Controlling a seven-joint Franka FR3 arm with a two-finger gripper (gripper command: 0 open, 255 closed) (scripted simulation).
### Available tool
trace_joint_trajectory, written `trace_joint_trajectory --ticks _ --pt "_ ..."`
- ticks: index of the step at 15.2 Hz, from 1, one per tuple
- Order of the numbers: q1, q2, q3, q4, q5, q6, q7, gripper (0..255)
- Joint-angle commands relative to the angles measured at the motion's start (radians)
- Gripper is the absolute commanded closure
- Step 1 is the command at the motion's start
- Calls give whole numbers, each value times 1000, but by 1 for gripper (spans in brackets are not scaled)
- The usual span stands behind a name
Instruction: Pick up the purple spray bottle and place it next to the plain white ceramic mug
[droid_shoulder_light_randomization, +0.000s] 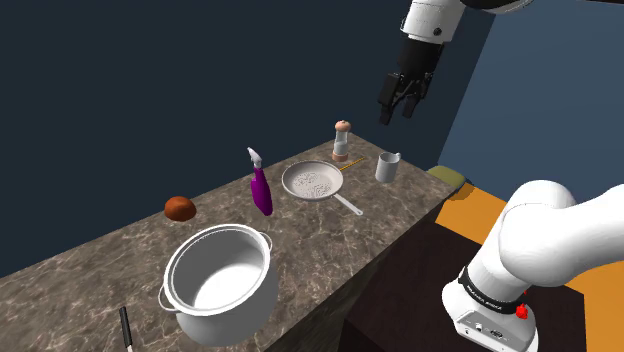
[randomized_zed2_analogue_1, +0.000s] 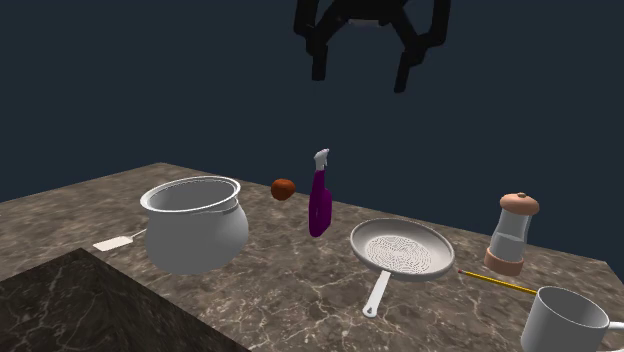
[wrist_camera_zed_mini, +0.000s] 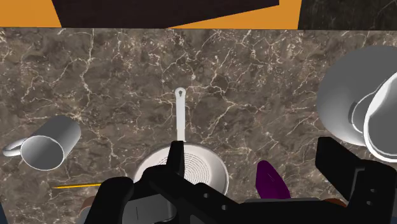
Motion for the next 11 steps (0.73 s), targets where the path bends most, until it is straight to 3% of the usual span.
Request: trace_joint_trajectory --ticks 1,11 --pt "0 0 0 0 0 0 0 0" --pt "27 354 89 144 14 199 81 0"
